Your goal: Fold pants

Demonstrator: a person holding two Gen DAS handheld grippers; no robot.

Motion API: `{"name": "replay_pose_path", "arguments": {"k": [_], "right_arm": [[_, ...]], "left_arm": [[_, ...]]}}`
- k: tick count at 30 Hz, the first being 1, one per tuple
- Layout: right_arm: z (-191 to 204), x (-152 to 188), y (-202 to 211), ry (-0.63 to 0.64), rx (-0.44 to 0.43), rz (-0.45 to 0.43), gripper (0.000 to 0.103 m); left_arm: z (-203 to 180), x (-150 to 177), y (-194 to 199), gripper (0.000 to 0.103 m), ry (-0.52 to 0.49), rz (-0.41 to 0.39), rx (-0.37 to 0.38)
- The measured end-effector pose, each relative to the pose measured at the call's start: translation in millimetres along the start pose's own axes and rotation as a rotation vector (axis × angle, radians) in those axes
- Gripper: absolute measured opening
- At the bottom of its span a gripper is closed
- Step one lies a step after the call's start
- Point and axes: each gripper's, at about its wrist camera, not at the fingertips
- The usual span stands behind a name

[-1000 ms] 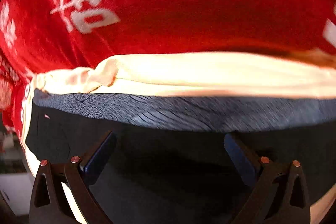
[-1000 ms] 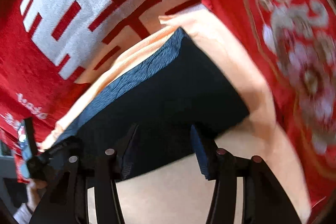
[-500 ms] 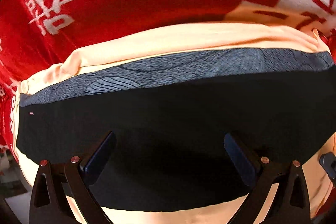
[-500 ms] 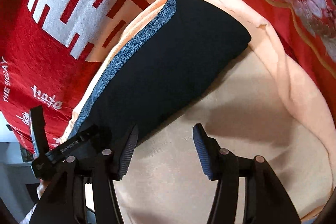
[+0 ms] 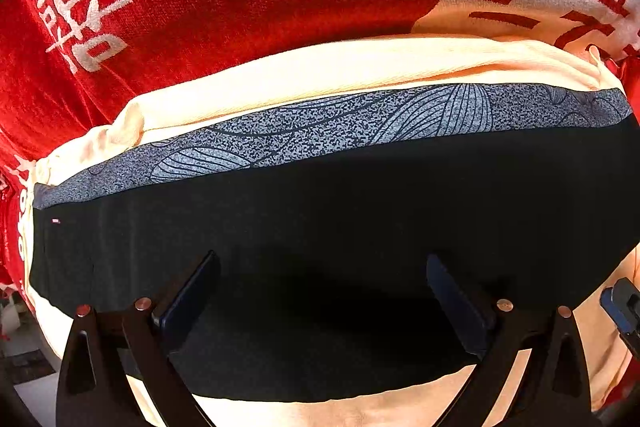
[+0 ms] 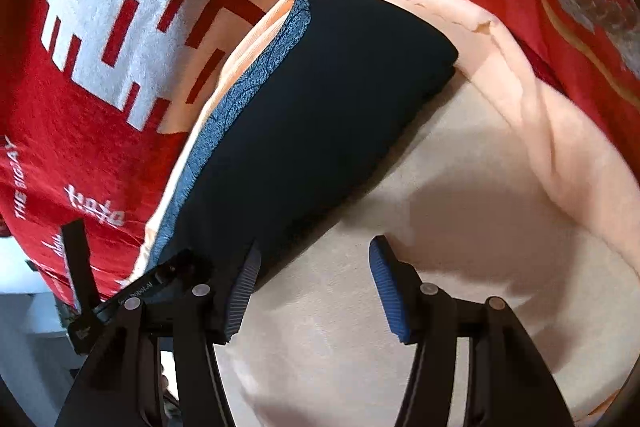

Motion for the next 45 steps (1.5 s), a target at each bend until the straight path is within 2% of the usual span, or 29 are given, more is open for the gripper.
{"name": "replay_pose_path", "arguments": {"k": [2, 5, 8, 11, 15, 19, 22, 23, 25, 26, 28, 30, 33, 35, 36, 38, 40, 42, 45], "right_arm": [[-3, 0, 0, -0.023, -0.033, -0.004, 0.061], [-7, -1, 0, -0.036, -0.057, -0.021, 0.062], [-15, -5, 2, -0.067, -0.076, -0.073, 0.062], [-26, -7, 3, -0.132, -0.096, -0.115, 0.062], [-31, -11, -1, -0.158, -0.137, -0.153, 0.062], [-23, -25, -21, -0.165, -0.202, -0.188, 0.064], [-12, -37, -35, -0.154, -0.203, -0.196, 0.063], [-9, -40, -38, -0.154, -0.191, -0.18, 0.06], [-4, -47, -41, -0.163, -0.123, -0.124, 0.017], [-2, -50, -38, -0.172, -0.133, -0.117, 0.017], [7, -50, -29, -0.131, -0.128, -0.124, 0.016], [27, -49, -17, -0.034, -0.115, -0.147, 0.016], [54, -44, -2, 0.078, -0.112, -0.18, 0.016], [70, -41, 2, 0.134, -0.103, -0.189, 0.016], [79, -38, 1, 0.17, -0.095, -0.181, 0.016], [96, -30, 2, 0.253, -0.067, -0.192, 0.015], [108, -27, 4, 0.296, -0.056, -0.202, 0.015], [123, -22, 4, 0.331, -0.039, -0.212, 0.015], [148, -10, 8, 0.406, 0.006, -0.241, 0.015]], "left_arm": [[-2, 1, 3, 0.103, 0.003, -0.005, 0.009], [1, 4, 2, 0.103, 0.017, -0.026, 0.061], [-16, 8, 3, 0.103, -0.02, -0.023, 0.098], [-26, 17, -8, 0.103, -0.041, -0.002, 0.094], [-21, 23, -11, 0.103, 0.038, -0.001, 0.131], [-25, 27, -7, 0.103, -0.006, -0.036, 0.124], [-28, 28, -5, 0.103, -0.013, -0.043, 0.124], [-28, 28, -5, 0.103, -0.01, -0.043, 0.127], [-27, 28, -3, 0.103, -0.011, -0.04, 0.122], [-27, 27, 1, 0.102, -0.015, -0.046, 0.11], [-26, 23, 18, 0.068, -0.023, -0.077, 0.098], [-27, 22, 30, 0.055, -0.022, -0.082, 0.129], [-34, 20, 40, 0.055, -0.007, -0.109, 0.188], [-45, 25, 36, 0.055, -0.015, -0.099, 0.22], [-51, 29, 32, 0.055, -0.026, -0.097, 0.22], [-60, 40, 33, 0.055, -0.075, -0.171, 0.185], [-63, 48, 39, 0.055, -0.096, -0.206, 0.186], [-57, 49, 39, 0.055, -0.093, -0.202, 0.217], [-22, 58, 45, 0.057, -0.106, -0.168, 0.27]]}}
Point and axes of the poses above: each gripper's, at about its wrist camera, not at the fingertips, and y roughly against the way its jaws point, z to its left, x to its underside, and after that the axes turned 13 degrees about -z, right-handed
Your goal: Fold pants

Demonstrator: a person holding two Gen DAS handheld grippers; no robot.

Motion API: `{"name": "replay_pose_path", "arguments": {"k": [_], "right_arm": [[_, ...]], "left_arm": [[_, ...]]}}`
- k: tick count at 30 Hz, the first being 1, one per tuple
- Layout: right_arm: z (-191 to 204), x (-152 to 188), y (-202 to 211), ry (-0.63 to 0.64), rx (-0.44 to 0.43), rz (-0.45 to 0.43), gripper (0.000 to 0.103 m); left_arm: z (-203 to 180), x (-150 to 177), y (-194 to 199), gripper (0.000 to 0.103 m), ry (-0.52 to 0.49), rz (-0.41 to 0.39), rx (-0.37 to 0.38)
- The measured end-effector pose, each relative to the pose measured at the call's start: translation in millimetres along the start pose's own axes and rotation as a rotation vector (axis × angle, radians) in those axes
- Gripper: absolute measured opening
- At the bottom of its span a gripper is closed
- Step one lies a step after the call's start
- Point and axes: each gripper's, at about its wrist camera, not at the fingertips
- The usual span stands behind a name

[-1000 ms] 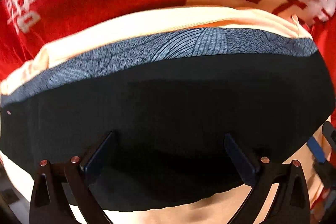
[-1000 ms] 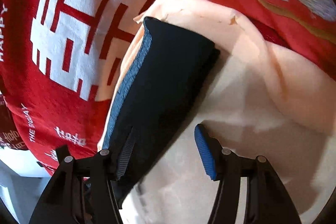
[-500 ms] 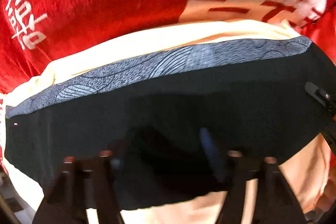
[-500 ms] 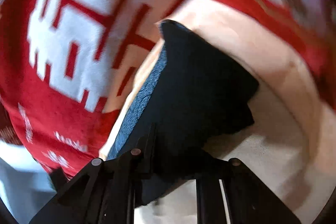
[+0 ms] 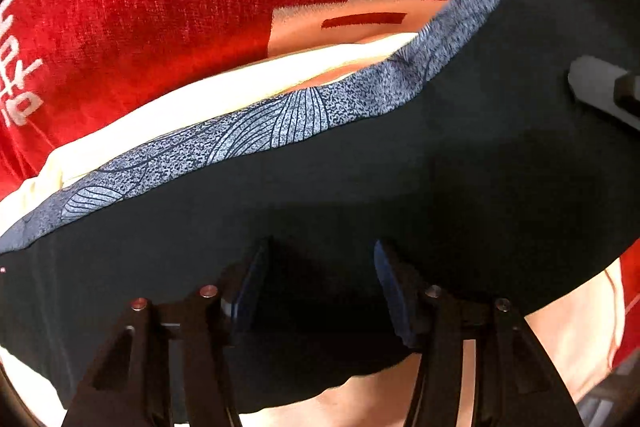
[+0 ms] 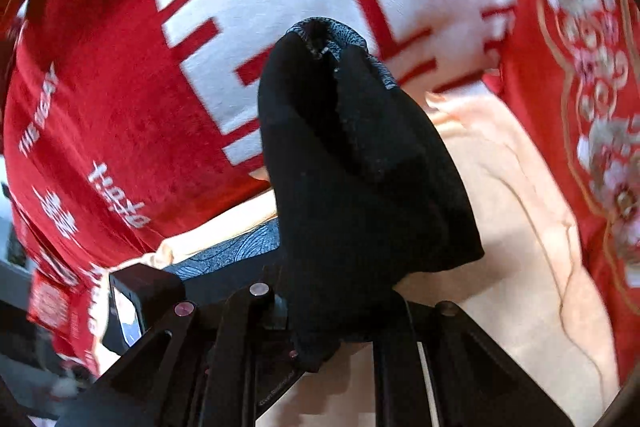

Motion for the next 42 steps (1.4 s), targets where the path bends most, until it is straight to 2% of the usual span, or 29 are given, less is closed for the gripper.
{"name": "replay_pose_path", "arguments": {"k": [3, 6, 8, 11, 14, 17, 18, 20, 21, 22, 26, 28, 30, 32, 34, 36, 39, 42], "right_arm": [[33, 5, 9, 0.082, 0.032, -0.014, 0.016], [72, 15, 10, 0.191, 0.071, -0.023, 0.016], [99, 27, 7, 0.267, 0.097, -0.03, 0.016], [141, 56, -6, 0.405, 0.144, -0.01, 0.017], [184, 95, -33, 0.547, 0.194, 0.031, 0.019], [222, 150, -73, 0.707, 0.267, 0.106, 0.022], [228, 166, -80, 0.742, 0.286, 0.126, 0.027], [243, 195, -94, 0.844, 0.362, 0.139, 0.03], [251, 208, -94, 0.906, 0.397, 0.123, 0.04], [259, 217, -88, 0.936, 0.389, 0.117, 0.05], [271, 230, -46, 0.921, 0.226, 0.135, 0.057], [266, 222, -24, 0.837, 0.103, 0.15, 0.057], [244, 199, -12, 0.619, 0.003, 0.185, 0.058], [211, 176, -14, 0.335, -0.07, 0.242, 0.058], [166, 160, -27, -0.024, -0.147, 0.306, 0.054], [139, 157, -35, -0.227, -0.179, 0.313, 0.051], [123, 155, -40, -0.389, -0.239, 0.308, 0.049], [119, 156, -47, -0.465, -0.261, 0.334, 0.049]], "left_arm": [[42, 4, 17, 0.057, 0.053, 0.031, 0.006], [92, 18, 49, 0.087, 0.092, -0.006, -0.037], [126, 28, 69, 0.087, 0.094, -0.026, -0.068], [183, 43, 92, 0.087, 0.133, -0.012, -0.108], [236, 60, 114, 0.087, 0.192, -0.004, -0.161], [291, 79, 126, 0.087, 0.234, 0.013, -0.224], [306, 85, 129, 0.087, 0.244, 0.019, -0.242], [337, 99, 138, 0.087, 0.263, 0.032, -0.276], [346, 104, 141, 0.087, 0.269, 0.035, -0.285], [359, 110, 146, 0.087, 0.273, 0.04, -0.294], [381, 120, 160, 0.087, 0.268, 0.045, -0.292], [377, 113, 162, 0.087, 0.272, 0.048, -0.271], [371, 112, 173, 0.087, 0.275, 0.04, -0.246], [356, 100, 177, 0.087, 0.268, 0.034, -0.231], [344, 94, 169, 0.087, 0.267, 0.034, -0.214], [331, 95, 170, 0.087, 0.276, 0.037, -0.186], [316, 94, 173, 0.087, 0.304, 0.037, -0.137], [290, 88, 168, 0.087, 0.297, 0.033, -0.108]]}}
Point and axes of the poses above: each gripper's, at about its wrist camera, not at the fingertips, and y roughly against the way its jaws point, z to its left, x to its underside, and after that the axes turned 13 degrees about -z, right-handed
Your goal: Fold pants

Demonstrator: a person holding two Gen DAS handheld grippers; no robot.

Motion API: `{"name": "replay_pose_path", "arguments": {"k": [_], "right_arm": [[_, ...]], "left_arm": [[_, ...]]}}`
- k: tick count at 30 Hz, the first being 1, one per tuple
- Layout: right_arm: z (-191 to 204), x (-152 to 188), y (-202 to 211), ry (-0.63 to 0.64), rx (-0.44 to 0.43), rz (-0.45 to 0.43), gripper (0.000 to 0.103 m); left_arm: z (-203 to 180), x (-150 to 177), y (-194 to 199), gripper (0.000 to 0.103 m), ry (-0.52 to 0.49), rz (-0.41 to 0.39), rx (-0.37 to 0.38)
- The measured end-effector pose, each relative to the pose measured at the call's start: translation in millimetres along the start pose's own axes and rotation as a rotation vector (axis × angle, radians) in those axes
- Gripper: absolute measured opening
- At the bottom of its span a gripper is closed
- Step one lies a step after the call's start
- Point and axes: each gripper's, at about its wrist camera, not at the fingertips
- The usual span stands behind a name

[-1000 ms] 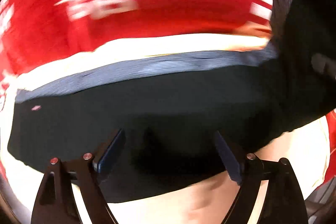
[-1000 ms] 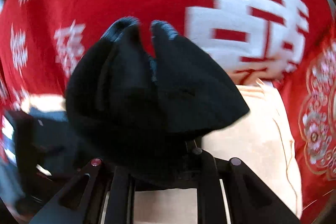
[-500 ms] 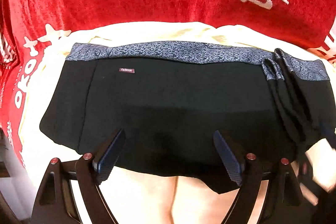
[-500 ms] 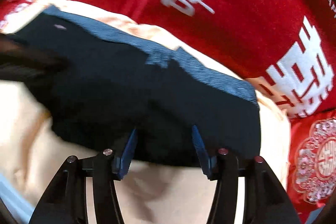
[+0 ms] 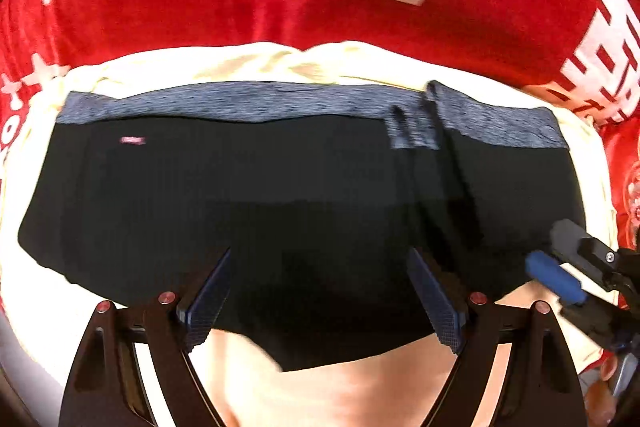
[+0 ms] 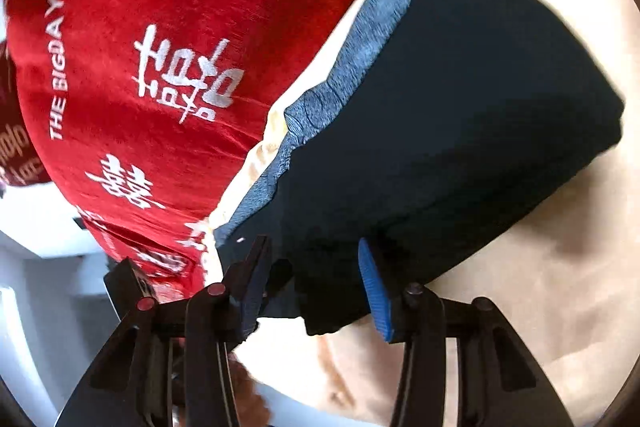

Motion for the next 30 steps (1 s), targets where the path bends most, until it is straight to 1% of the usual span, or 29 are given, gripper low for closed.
{"name": "replay_pose_path", "arguments": {"k": [2, 4, 5, 6, 7, 8, 9, 10, 11, 12, 14, 16, 17, 18, 19, 20, 21, 22, 24, 26, 28, 30], "right_arm": [[-4, 0, -6, -0.04, 0.004, 0.01, 0.049], [-16, 0, -13, -0.098, 0.011, 0.005, 0.049], [-20, -1, -16, -0.126, 0.014, 0.004, 0.049], [-27, -3, -21, -0.163, 0.013, 0.001, 0.049], [-31, -4, -24, -0.196, 0.01, -0.001, 0.048], [-31, -5, -28, -0.222, 0.006, 0.002, 0.044], [-34, -6, -31, -0.244, 0.001, 0.009, 0.024], [-33, -8, -34, -0.244, 0.012, 0.016, 0.006], [-29, -11, -33, -0.215, 0.031, 0.011, 0.006], [-22, -12, -31, -0.183, 0.028, 0.005, 0.006], [-3, -12, -21, -0.097, -0.002, -0.007, 0.005], [12, -3, -14, 0.003, 0.006, 0.018, 0.005], [14, 2, -15, 0.024, 0.021, 0.032, 0.005], [11, 8, -18, 0.033, 0.047, 0.051, 0.005], [4, 14, -23, 0.026, 0.076, 0.066, 0.005], [-2, 17, -28, 0.017, 0.095, 0.074, 0.005], [-12, 20, -36, -0.002, 0.106, 0.08, 0.005], [-19, 21, -39, -0.027, 0.103, 0.08, 0.005], [-25, 18, -41, -0.077, 0.067, 0.075, 0.005], [-20, 17, -39, -0.042, 0.074, 0.091, 0.006], [-11, 17, -34, 0.007, 0.081, 0.13, 0.013], [2, 17, -23, 0.093, 0.103, 0.149, 0.017]], "left_arm": [[1, 13, -1, 0.087, -0.016, 0.005, -0.002], [-2, 22, -8, 0.087, -0.039, 0.036, -0.023], [1, 27, -15, 0.087, -0.044, 0.063, -0.043], [6, 32, -21, 0.087, -0.037, 0.09, -0.05], [9, 35, -22, 0.089, -0.026, 0.094, -0.054], [15, 38, -22, 0.091, -0.005, 0.094, -0.055], [19, 39, -21, 0.095, 0.005, 0.091, -0.059], [22, 40, -20, 0.095, 0.007, 0.092, -0.058], [25, 41, -17, 0.095, 0.005, 0.093, -0.055], [27, 44, -15, 0.095, 0.0, 0.093, -0.057], [34, 46, -6, 0.095, -0.024, 0.095, -0.071], [42, 48, 5, 0.095, -0.036, 0.078, -0.082], [47, 49, 9, 0.095, -0.033, 0.072, -0.082], [55, 51, 14, 0.095, -0.024, 0.066, -0.086], [51, 46, 13, 0.095, -0.021, 0.068, -0.092], [64, 47, 15, 0.095, -0.018, 0.072, -0.107], [70, 49, 18, 0.095, -0.017, 0.074, -0.119], [76, 50, 21, 0.095, -0.018, 0.076, -0.132], [84, 47, 28, 0.095, -0.02, 0.066, -0.152], [94, 43, 42, 0.095, -0.023, 0.035, -0.164], [98, 33, 54, 0.095, -0.025, 0.019, -0.166], [98, 24, 66, 0.095, -0.026, 0.001, -0.156]]}}
Point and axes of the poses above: each gripper's, at about its wrist camera, not at the fingertips, and y roughly against the way its jaws point, z to its left, x to its underside, and after that the axes turned 13 degrees about -z, right-handed
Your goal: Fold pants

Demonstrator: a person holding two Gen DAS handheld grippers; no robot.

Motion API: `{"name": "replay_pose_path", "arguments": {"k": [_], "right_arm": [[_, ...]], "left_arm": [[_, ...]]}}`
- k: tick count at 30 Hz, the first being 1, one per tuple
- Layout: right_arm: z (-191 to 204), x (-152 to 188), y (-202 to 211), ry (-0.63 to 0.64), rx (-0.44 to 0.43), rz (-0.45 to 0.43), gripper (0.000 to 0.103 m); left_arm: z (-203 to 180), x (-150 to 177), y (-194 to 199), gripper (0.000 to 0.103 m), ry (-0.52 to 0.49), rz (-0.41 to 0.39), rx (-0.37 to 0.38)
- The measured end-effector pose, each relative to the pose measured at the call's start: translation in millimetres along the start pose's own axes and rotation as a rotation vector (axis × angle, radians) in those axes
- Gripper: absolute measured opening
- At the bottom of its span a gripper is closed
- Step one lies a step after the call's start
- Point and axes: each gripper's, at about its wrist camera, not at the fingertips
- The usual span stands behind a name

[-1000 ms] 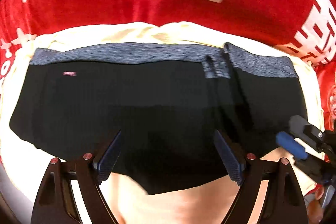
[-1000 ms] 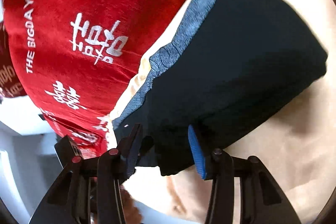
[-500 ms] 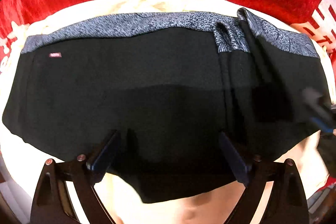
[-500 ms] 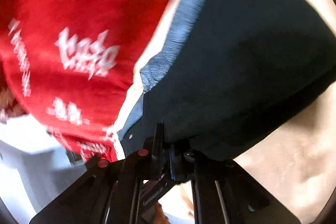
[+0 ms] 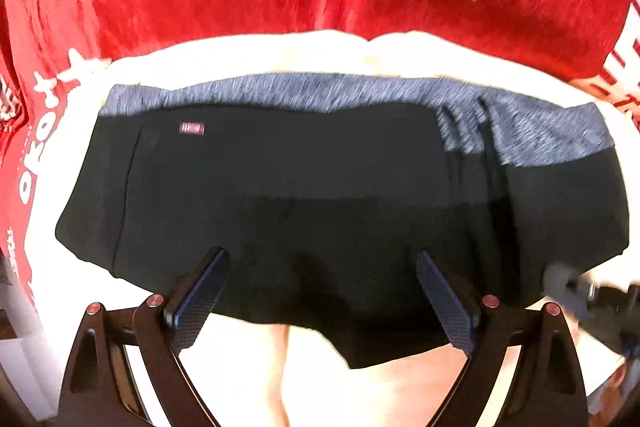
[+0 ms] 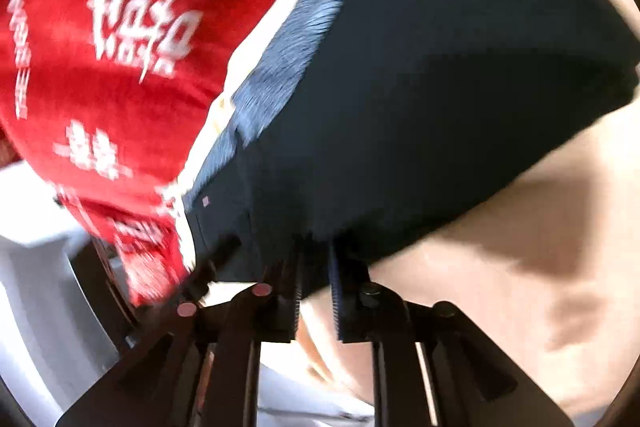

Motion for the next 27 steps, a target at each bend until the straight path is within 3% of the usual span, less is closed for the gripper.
{"name": "replay_pose_path", "arguments": {"k": [5, 7, 8, 11, 13, 15, 17, 20, 25, 27], "right_arm": [[2, -16, 63, 0.178, 0.122, -0.122, 0.017], [-5, -35, 81, 0.207, 0.195, -0.173, 0.017], [-8, -44, 85, 0.209, 0.213, -0.187, 0.017], [-15, -64, 87, 0.223, 0.235, -0.213, 0.017], [-20, -72, 72, 0.232, 0.24, -0.189, 0.017], [-36, -74, 56, 0.181, 0.239, -0.149, 0.014], [-40, -71, 53, 0.189, 0.226, -0.154, 0.013], [-34, -66, 54, 0.275, 0.24, -0.158, 0.013], [-36, -71, 53, 0.275, 0.232, -0.124, 0.013], [-39, -73, 52, 0.259, 0.214, -0.111, 0.013]], "left_arm": [[-32, -4, 50, 0.095, -0.032, -0.052, 0.069], [-59, -15, 46, 0.095, -0.051, -0.06, 0.098], [-92, -30, 36, 0.095, -0.057, -0.056, 0.118], [-132, -36, 27, 0.095, -0.073, -0.034, 0.173], [-155, -34, 15, 0.095, -0.115, -0.021, 0.161], [-160, -24, -12, 0.095, -0.13, 0.038, 0.085], [-142, -25, -28, 0.103, -0.015, 0.065, 0.106], [-119, -23, -30, 0.103, 0.085, 0.118, 0.144], [-136, -30, -19, 0.103, 0.009, 0.092, 0.073], [-138, -31, -12, 0.103, 0.024, 0.09, 0.043]]}}
Point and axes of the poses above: each gripper's, at about its wrist camera, not at the fingertips, and y roughly against the way its jaws point, z to its left, x to its underside, and after that the axes turned 13 degrees about -z, right-handed
